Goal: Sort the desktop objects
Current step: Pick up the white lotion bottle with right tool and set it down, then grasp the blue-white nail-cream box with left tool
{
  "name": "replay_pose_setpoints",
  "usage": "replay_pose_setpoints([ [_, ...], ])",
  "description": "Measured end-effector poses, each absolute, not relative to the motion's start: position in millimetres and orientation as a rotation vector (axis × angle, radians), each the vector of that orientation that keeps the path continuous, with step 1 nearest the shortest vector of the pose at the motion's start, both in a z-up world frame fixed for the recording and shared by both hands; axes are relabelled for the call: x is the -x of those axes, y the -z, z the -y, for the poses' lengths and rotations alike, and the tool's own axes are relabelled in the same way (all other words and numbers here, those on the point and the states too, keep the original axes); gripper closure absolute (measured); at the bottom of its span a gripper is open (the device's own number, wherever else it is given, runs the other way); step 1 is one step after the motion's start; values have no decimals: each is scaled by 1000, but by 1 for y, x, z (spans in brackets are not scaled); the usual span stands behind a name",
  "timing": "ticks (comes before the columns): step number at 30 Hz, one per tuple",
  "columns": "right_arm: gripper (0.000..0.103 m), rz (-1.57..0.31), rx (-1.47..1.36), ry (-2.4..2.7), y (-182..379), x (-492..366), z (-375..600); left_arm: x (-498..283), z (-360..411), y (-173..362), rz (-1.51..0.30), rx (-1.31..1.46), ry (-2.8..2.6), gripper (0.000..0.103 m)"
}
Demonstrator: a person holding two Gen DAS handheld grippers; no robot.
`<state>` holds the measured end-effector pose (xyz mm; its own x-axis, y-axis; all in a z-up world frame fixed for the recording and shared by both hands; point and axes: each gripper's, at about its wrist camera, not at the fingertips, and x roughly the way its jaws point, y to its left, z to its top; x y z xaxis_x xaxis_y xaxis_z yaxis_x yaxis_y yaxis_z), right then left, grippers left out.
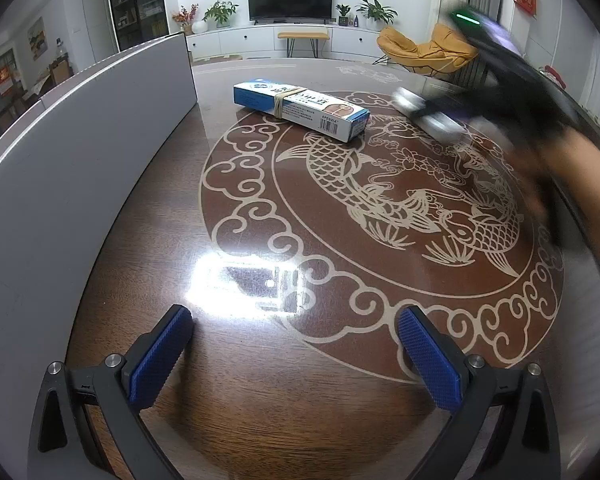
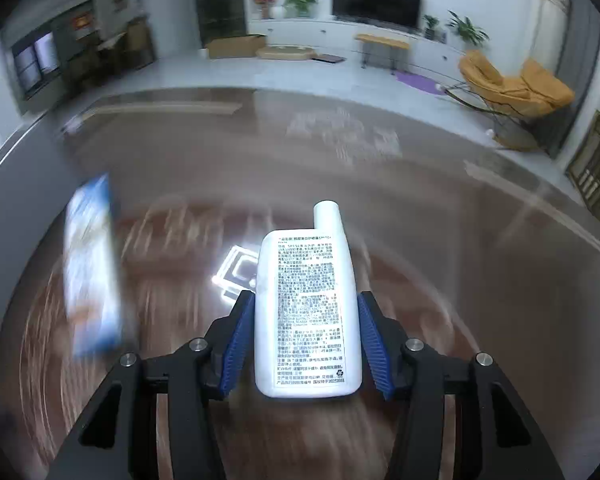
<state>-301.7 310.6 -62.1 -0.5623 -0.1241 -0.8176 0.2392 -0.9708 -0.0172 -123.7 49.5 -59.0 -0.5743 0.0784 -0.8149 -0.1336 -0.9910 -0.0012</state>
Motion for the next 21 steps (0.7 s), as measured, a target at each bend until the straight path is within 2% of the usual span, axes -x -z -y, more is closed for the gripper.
replay_pose_setpoints([
  [7, 51, -208, -1312, 2594, 63, 170, -383, 124, -49, 60, -91, 1385, -2685, 0],
  [9, 46, -198, -1313, 2600, 59, 144, -395, 124, -49, 60, -91, 1385, -2684, 0],
  [10, 28, -191, -1318, 2600, 61, 136, -402, 124, -49, 60, -92, 1386, -2685, 0],
  [11, 5, -187, -1335, 2596, 62, 126, -402, 124, -50, 60, -88, 1391, -2688, 0],
  [12, 0, -182, -1356, 2586, 66, 127, -407, 126, -50, 60, -76, 1406, -2692, 0],
  [17, 0, -308, -1278, 2593, 62, 118, -392, 164, -76, 59, -8, 1552, -2714, 0],
  [21, 0, -289, -1286, 2587, 69, 121, -394, 216, -105, 59, 28, 1612, -2727, 0],
])
